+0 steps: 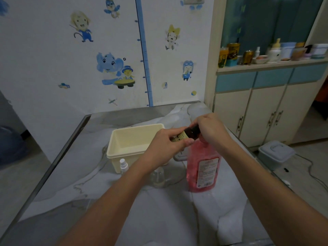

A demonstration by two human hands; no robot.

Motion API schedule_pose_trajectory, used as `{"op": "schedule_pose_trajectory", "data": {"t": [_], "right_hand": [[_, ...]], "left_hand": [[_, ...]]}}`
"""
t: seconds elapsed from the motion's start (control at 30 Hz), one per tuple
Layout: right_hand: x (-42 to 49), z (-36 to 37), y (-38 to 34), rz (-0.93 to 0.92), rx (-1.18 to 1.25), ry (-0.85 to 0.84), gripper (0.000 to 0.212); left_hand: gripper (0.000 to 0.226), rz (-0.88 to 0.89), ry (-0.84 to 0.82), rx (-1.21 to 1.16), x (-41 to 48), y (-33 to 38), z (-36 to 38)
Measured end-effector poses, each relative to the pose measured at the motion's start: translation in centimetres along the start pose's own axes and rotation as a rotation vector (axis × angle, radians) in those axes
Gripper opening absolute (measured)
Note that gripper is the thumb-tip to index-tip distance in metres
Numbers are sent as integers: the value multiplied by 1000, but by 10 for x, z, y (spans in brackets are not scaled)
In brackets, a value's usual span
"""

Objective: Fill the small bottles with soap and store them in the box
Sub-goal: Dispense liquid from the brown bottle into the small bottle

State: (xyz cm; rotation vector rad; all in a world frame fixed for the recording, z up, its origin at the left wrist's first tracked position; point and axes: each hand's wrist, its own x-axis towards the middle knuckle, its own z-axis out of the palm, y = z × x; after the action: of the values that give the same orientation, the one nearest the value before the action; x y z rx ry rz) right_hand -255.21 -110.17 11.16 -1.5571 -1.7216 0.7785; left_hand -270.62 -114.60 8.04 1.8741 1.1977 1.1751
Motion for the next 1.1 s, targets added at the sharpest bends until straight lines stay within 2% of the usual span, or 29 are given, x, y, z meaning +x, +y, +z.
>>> {"op": "schedule_pose_trajectory", "data": {"t": [0.07,0.13,0.2,0.3,0.37,0.6,0.83,0.9,0.97,1.0,1.07,1.1], "right_hand": [[-1,-3,-7,-46,-256,14,40],[1,-7,-11,-86,-283,-4,48],[3,-10,-15,-43,-163,-22,42],[6,-4,-9,12,63,2,19],[3,-1,-4,89,265,43,21],[-4,1,-1,80,220,16,23],[0,-8,-12,78,295,25,21],[0,-7,-11,24,169,24,18],[-8,-3,-10,-4,6,37,36],[-8,0,-8,9,-22,24,36],[-5,1,-4,16,42,11,17],[-6,1,-4,52,120,55,17]], "left_hand": [[34,5,-11,1,0,5,-3],[34,18,-11,3,2,10,-7],[34,18,-17,3,4,12,-9],[33,15,-14,-8,4,10,-9],[33,3,-12,-16,3,6,-6],[32,-13,-20,-53,0,2,-2],[32,21,-31,-71,4,10,-8],[33,14,-22,-74,4,9,-7],[33,-1,-17,-77,2,5,-4],[33,-4,-15,-77,2,3,-2],[34,-9,-14,-82,1,1,0],[34,-11,-12,-91,0,1,0]]}}
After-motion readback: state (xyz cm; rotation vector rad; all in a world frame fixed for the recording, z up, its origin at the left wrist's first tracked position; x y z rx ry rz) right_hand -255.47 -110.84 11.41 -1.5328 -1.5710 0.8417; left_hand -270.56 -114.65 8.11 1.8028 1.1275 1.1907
